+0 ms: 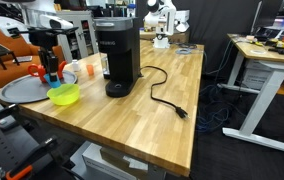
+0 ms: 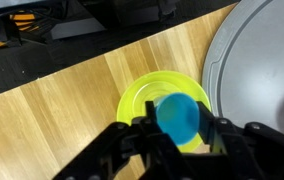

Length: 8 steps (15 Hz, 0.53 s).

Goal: Put the blue cup in the yellow bowl then put the yellow bowl on the gray plate

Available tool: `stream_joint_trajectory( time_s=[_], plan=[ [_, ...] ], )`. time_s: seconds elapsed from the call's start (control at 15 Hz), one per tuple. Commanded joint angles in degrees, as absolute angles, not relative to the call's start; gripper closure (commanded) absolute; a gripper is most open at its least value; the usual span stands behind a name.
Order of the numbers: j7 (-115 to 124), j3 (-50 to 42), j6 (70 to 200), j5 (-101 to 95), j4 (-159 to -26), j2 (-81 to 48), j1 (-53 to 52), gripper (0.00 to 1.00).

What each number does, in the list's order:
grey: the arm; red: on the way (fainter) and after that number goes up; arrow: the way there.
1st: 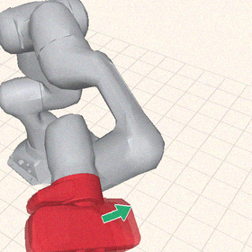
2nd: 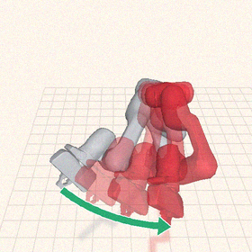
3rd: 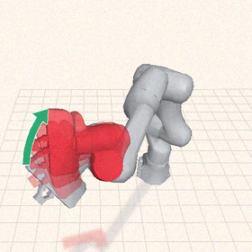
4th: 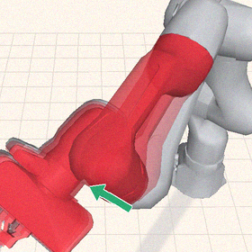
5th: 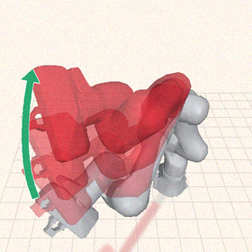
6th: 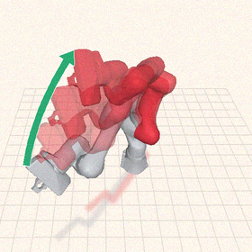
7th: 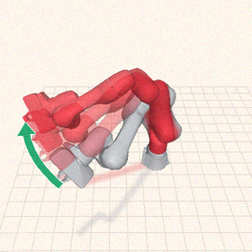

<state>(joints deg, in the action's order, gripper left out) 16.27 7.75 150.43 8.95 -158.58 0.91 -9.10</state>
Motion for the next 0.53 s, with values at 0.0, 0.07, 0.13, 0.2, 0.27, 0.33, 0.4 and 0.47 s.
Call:
stream_joint_trajectory(
  time_s=[0.0, 0.07, 0.13, 0.2, 0.27, 0.33, 0.4, 0.47],
  plan=[
    [14.2, 8.2, 152.1, 10.9, -156.8, -2.7, -9.0, 0.83],
    [13.5, 8.4, 152.7, 11.6, -156.5, -3.6, -9.1, 0.83],
    [12.9, 8.7, 153.6, 11.9, -156.2, -4.6, -9.3, 0.83],
    [11.7, 9.0, 154.4, 12.9, -155.8, -5.5, -9.3, 0.83],
    [10.8, 9.4, 155.1, 13.6, -155.2, -6.6, -9.3, 0.83],
    [10.1, 9.7, 155.6, 14.0, -154.6, -7.6, -9.3, 0.83],
    [9.0, 10.2, 155.9, 14.8, -154.1, -8.4, -9.2, 0.83],
    [8.2, 10.6, 156.2, 15.5, -153.6, -9.1, -9.1, 0.83]
  ],
)
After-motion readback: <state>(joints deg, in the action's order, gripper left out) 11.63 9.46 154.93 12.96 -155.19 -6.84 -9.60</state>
